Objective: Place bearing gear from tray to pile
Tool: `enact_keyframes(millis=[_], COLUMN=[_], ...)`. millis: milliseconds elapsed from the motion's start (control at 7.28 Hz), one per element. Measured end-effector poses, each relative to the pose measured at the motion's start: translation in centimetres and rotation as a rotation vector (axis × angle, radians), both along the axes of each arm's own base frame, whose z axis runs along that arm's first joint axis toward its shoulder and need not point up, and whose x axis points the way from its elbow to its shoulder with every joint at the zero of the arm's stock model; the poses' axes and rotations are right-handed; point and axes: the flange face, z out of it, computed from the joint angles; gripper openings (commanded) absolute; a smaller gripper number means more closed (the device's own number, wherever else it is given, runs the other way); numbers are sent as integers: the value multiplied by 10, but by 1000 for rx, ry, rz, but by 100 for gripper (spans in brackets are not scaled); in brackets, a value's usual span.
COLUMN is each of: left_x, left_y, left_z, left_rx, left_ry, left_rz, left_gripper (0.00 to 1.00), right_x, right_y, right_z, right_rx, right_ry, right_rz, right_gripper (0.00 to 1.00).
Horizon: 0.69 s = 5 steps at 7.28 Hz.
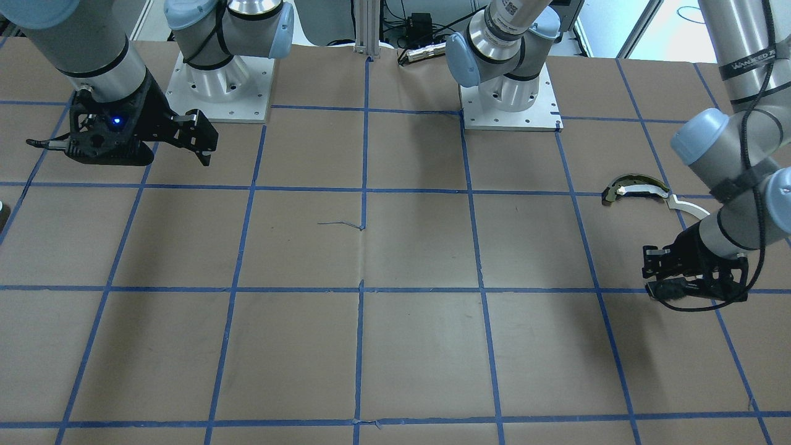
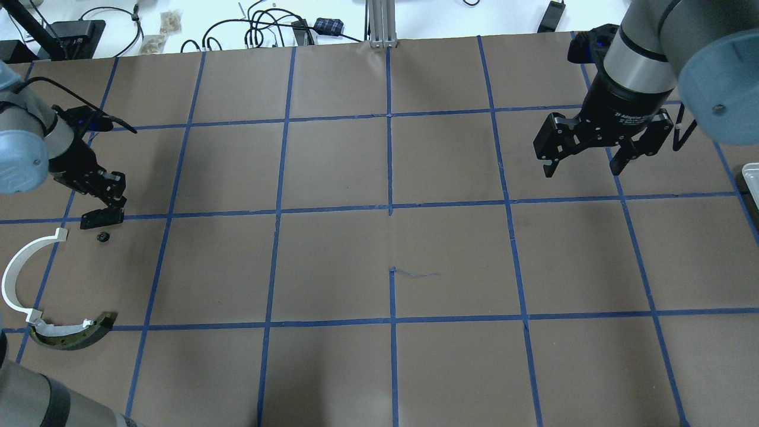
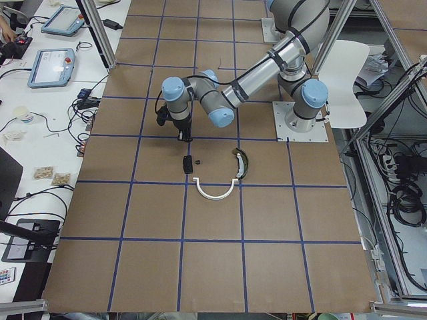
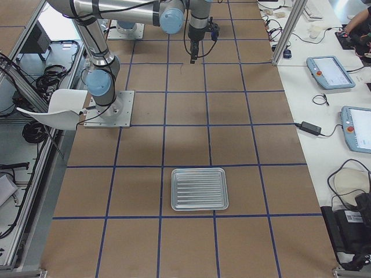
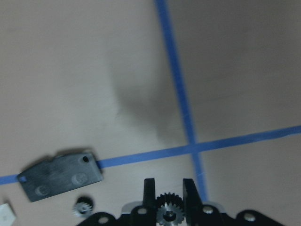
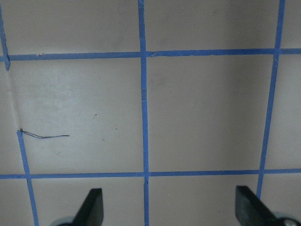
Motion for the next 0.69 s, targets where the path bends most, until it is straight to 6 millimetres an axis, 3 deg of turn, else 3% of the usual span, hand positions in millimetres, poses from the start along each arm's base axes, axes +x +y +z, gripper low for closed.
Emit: enact_keyframes(millis=[275,687], left_x=[19,21], left_y=[7,8], left_z=[-24,-44], left_rx=[14,24], left_ry=[44,66], left_rz=[21,23], left_gripper=[0,0], right_x=[0,-1], right_y=[2,2], right_z=[-6,-5], right_rx=[11,10], right_ry=[0,7], right_rz=[-3,0], right_gripper=[100,100])
